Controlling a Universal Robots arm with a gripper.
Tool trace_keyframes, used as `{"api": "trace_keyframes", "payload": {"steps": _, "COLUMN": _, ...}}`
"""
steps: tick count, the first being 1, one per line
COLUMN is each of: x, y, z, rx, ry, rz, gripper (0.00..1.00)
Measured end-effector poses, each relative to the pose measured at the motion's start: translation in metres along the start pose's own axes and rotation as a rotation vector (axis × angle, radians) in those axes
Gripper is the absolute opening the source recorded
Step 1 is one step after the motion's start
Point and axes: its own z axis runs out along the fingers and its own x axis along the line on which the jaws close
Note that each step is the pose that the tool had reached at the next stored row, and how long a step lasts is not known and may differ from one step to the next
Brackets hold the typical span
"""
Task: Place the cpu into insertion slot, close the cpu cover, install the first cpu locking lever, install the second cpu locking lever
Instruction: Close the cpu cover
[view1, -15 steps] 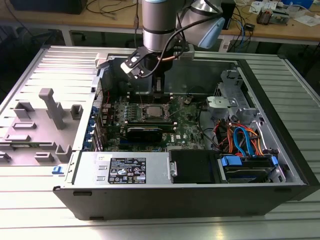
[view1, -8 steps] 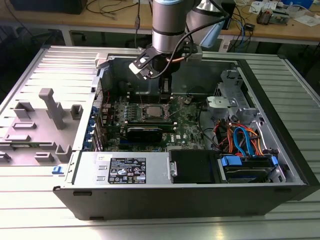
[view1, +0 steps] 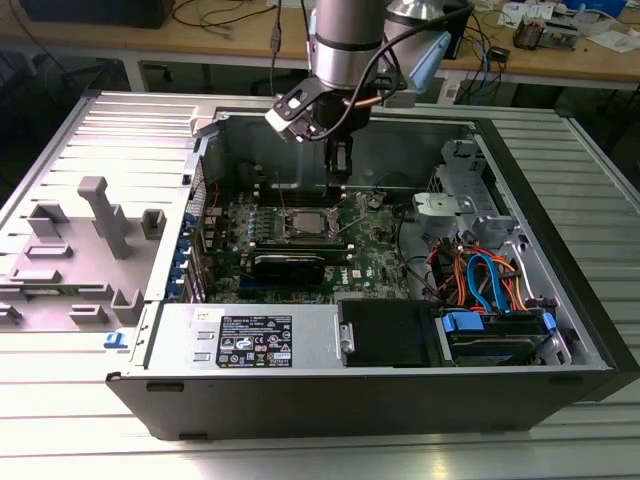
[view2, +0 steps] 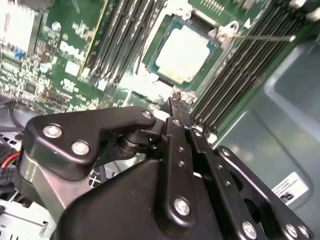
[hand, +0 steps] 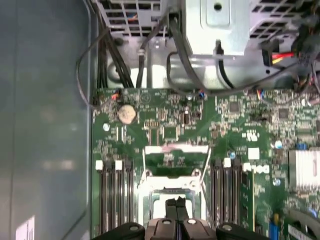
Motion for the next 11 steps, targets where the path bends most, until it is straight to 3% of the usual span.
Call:
{"api": "trace_keyframes", "payload": {"steps": 2, "x": 0.0, "y": 0.0071, "z": 0.0008, "rx": 0.0033, "ry": 0.0001, "rz": -0.004, "gripper": 0.11}}
{"api": "trace_keyframes", "payload": {"steps": 7, "x": 0.0, "y": 0.0078, "z": 0.0009, "rx": 0.0031, "ry": 0.0001, "rz": -0.005, "gripper": 0.11}}
{"api": "trace_keyframes", "payload": {"steps": 11, "x": 0.0001, "y": 0.0164, "z": 0.001, "rx": 0.0032, "ry": 0.0002, "rz": -0.005, "gripper": 0.11}}
